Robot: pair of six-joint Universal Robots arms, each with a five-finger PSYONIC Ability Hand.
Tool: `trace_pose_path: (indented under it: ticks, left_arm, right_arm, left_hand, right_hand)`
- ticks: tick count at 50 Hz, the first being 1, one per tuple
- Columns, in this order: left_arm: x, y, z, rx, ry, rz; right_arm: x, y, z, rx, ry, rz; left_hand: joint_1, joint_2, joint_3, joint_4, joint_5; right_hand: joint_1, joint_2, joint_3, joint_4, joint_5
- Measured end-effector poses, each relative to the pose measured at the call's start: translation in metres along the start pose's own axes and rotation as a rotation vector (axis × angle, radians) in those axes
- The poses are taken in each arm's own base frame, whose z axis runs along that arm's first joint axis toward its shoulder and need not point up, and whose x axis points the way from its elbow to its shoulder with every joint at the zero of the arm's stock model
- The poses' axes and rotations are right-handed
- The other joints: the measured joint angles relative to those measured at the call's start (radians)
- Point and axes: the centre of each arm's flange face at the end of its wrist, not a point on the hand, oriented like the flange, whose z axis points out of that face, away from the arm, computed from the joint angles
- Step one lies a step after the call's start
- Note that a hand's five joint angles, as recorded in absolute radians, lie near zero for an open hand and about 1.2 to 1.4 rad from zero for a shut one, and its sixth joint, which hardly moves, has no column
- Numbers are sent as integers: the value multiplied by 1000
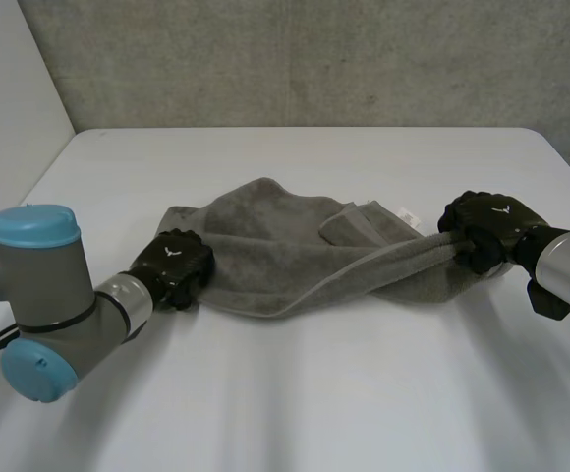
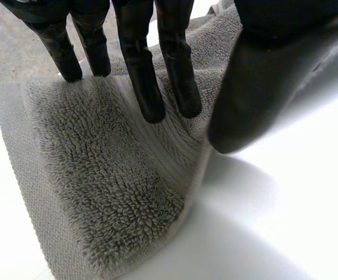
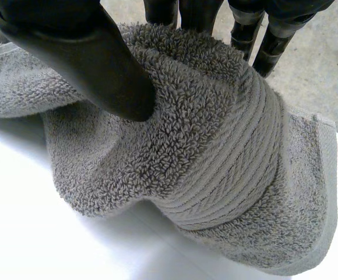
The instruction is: Fold the towel.
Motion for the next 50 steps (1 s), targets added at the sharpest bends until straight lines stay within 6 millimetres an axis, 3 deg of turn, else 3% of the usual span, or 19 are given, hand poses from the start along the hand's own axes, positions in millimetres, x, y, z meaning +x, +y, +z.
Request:
trace_pose_path:
  ticks: [6, 16, 21, 29, 34, 42, 47, 50]
  left_arm:
    - [5, 0, 5, 4, 13, -1]
    - [5, -8, -3, -16, 29, -93]
    - [-5, -31, -30, -21, 27, -137]
    - [-16, -80, -89, 62, 13, -137]
    - [-23, -102, -111, 137, -20, -113]
    - [-31, -116, -114, 186, -47, -95]
    - [-32, -107, -102, 151, -36, -112]
    - [-30, -97, -96, 118, -24, -127]
  right_arm:
    - [2, 0, 0, 4, 6, -1]
    - [5, -11, -5, 25, 26, -18]
    - [0, -24, -20, 27, 22, -65]
    - [-14, -33, -51, -42, 7, -290]
    - [-20, -35, -60, -66, -16, -389]
    - [-24, -40, -60, -45, -42, -429]
    - [-24, -33, -51, -52, -72, -412]
    - [-25, -18, -43, -80, -105, -379]
  left_hand:
    - [299, 343, 0, 0, 343]
    - [300, 343, 0, 0, 354]
    - [300, 343, 0, 0, 356]
    - [300, 343, 0, 0, 356]
    - [301, 343, 0, 0, 356]
    - [301, 343, 0, 0, 356]
    - [301, 343, 0, 0, 356]
    - [301, 343, 0, 0, 356]
  right_hand:
    - [0, 0, 0, 0, 0]
    - [0, 0, 0, 0, 0]
    - [0, 0, 0, 0, 0]
    - [0, 0, 0, 0, 0]
    - [0, 0, 0, 0, 0]
    - [-87, -71, 0, 0, -98]
    - [-191, -173, 0, 0, -204]
    - [-193, -173, 0, 0, -205]
